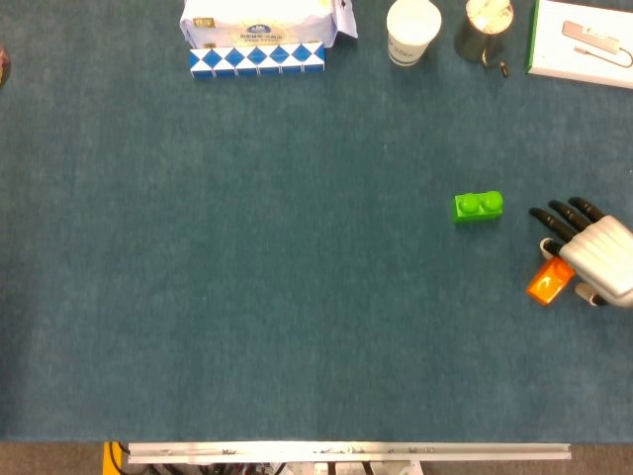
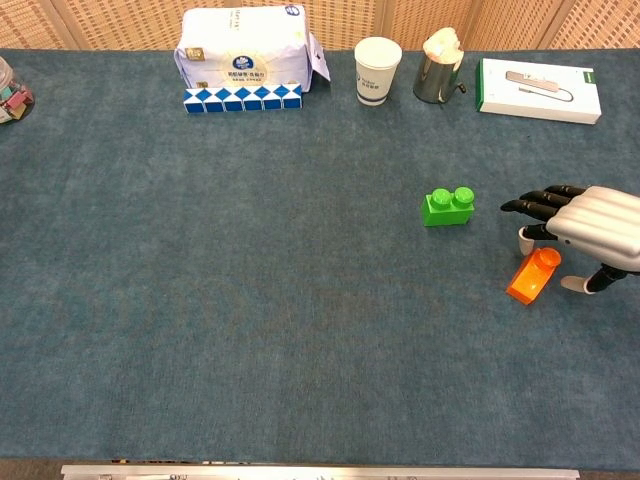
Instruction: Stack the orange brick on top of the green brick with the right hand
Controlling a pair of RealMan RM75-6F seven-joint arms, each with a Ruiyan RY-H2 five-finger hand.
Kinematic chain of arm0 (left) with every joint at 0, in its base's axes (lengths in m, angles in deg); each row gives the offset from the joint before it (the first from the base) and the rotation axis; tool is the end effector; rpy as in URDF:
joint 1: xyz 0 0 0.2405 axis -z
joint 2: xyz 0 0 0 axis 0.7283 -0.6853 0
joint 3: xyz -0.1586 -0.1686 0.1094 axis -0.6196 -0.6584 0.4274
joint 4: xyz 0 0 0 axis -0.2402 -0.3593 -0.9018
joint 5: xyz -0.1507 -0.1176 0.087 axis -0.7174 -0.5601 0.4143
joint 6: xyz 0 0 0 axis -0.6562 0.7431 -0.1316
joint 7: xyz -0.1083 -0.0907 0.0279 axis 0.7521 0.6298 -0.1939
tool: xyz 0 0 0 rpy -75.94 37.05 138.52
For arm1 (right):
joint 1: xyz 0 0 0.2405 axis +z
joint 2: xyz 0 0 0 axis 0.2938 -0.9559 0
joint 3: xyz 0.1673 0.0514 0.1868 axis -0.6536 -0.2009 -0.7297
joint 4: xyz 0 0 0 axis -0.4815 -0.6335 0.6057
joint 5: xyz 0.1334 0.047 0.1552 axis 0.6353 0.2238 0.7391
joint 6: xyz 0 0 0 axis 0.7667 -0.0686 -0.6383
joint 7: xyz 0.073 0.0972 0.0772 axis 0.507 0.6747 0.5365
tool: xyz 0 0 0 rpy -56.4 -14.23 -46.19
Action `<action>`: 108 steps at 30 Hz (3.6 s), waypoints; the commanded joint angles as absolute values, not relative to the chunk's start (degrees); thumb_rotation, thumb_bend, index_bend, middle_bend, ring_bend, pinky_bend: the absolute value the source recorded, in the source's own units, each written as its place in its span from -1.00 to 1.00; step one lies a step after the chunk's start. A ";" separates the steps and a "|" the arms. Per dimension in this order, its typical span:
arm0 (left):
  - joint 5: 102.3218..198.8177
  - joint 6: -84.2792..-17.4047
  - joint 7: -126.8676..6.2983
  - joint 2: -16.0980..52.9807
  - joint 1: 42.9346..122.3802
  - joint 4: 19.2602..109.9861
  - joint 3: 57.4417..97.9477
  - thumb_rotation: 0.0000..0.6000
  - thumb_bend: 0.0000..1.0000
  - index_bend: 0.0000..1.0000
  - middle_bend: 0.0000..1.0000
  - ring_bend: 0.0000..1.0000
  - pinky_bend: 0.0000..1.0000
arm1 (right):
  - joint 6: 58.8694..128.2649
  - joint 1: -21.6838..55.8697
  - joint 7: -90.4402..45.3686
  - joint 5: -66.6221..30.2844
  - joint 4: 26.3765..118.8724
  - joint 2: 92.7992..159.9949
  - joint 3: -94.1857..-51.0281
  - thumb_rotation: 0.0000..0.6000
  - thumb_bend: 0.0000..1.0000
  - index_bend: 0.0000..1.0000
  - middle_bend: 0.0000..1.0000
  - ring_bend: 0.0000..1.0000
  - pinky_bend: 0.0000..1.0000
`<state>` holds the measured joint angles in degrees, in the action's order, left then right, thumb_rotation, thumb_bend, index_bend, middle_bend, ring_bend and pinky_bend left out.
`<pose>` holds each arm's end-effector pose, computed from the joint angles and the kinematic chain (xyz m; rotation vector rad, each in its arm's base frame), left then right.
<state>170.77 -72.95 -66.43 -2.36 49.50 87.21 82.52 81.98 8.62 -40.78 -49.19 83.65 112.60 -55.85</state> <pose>-0.3186 0.1703 0.1729 -1.3129 -0.8647 -0.7838 -0.2929 -0.2291 0.0471 2.2273 -0.6535 0.4206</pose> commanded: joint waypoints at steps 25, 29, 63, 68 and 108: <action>170.52 -73.17 -65.52 -3.07 49.21 87.40 82.23 1.00 -0.80 -0.07 -0.11 -0.47 -0.65 | 85.09 8.43 -39.39 -48.68 84.73 113.11 -55.64 1.00 -0.50 0.09 -0.88 -1.00 -0.79; 170.50 -72.98 -65.90 -2.99 49.29 87.41 82.28 1.00 -0.80 -0.07 -0.11 -0.47 -0.64 | 87.08 8.15 -38.56 -49.17 87.77 110.89 -55.88 1.00 -0.50 0.10 -0.88 -1.00 -0.79; 172.40 -73.35 -62.92 -4.93 49.16 88.57 82.65 1.00 -0.80 -0.07 -0.11 -0.47 -0.61 | 94.59 8.40 -61.56 -23.05 102.21 117.45 -67.56 1.00 -0.46 0.10 -0.88 -1.00 -0.79; 172.55 -73.52 -62.45 -5.26 49.07 88.72 82.66 1.00 -0.80 -0.07 -0.11 -0.47 -0.61 | 95.66 9.12 -62.93 -18.58 103.55 119.63 -69.09 1.00 -0.46 0.10 -0.88 -1.00 -0.79; 173.04 -74.22 -61.11 -6.51 48.67 89.82 82.68 1.00 -0.80 -0.07 -0.11 -0.47 -0.61 | 100.51 21.99 -75.28 8.95 107.95 122.76 -70.90 1.00 -0.45 0.11 -0.86 -1.00 -0.81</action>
